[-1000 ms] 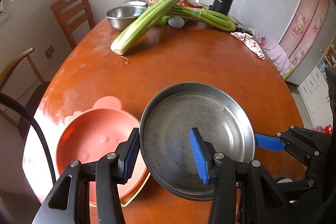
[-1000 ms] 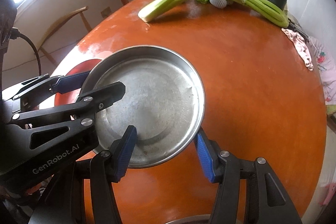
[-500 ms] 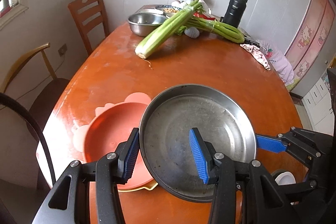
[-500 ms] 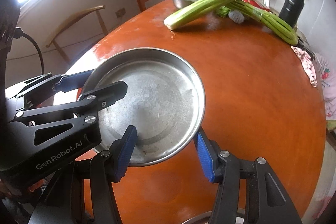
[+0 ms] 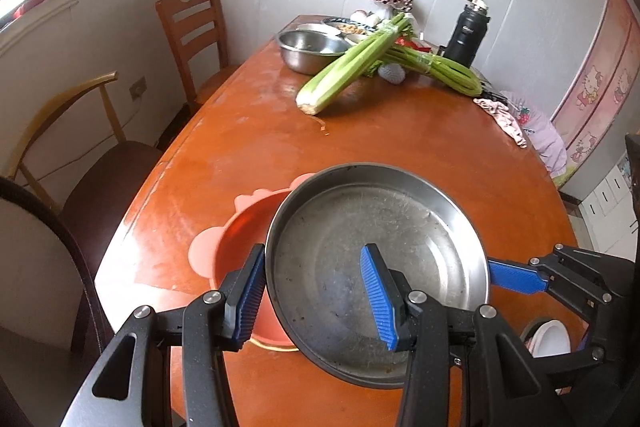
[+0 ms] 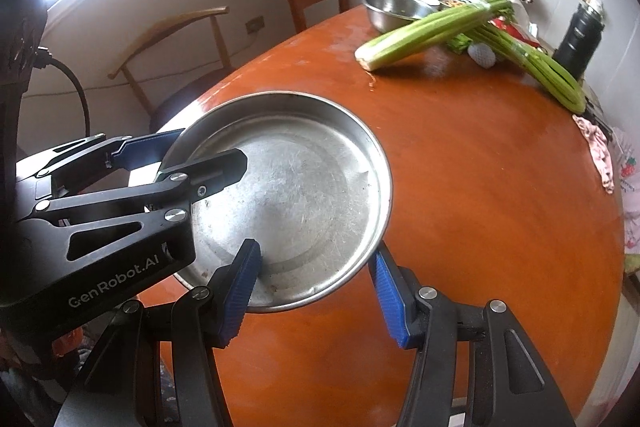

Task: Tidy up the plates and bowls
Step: 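Carry the steel pan with both grippers over the pink plates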

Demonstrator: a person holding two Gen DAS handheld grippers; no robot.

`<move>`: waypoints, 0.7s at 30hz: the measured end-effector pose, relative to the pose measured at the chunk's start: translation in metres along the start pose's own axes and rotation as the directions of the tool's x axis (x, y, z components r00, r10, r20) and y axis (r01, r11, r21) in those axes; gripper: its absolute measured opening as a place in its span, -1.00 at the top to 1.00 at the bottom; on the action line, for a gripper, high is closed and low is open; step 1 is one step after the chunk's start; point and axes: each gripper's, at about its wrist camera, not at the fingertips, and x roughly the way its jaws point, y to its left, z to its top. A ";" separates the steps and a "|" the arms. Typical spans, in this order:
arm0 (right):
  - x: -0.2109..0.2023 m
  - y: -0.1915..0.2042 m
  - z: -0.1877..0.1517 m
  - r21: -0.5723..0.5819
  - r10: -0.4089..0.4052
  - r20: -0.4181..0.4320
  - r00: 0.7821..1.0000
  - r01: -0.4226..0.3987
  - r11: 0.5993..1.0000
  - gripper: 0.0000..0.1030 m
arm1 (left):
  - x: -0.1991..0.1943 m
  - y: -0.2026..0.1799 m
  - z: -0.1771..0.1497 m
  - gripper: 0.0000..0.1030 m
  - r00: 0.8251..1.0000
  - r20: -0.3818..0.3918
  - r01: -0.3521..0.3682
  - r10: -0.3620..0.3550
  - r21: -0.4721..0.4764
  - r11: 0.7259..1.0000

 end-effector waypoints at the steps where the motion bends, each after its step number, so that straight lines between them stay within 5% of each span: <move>1: 0.002 0.003 0.001 -0.006 0.003 -0.002 1.000 -0.003 1.000 -0.14 | 0.001 0.003 -0.001 0.09 1.000 -0.002 0.000 0.000 -0.003 1.000; 21: 0.079 0.024 0.014 -0.029 0.011 -0.131 0.991 -0.015 0.999 -0.15 | 0.056 0.055 -0.013 0.09 0.996 -0.089 0.018 -0.025 -0.081 0.997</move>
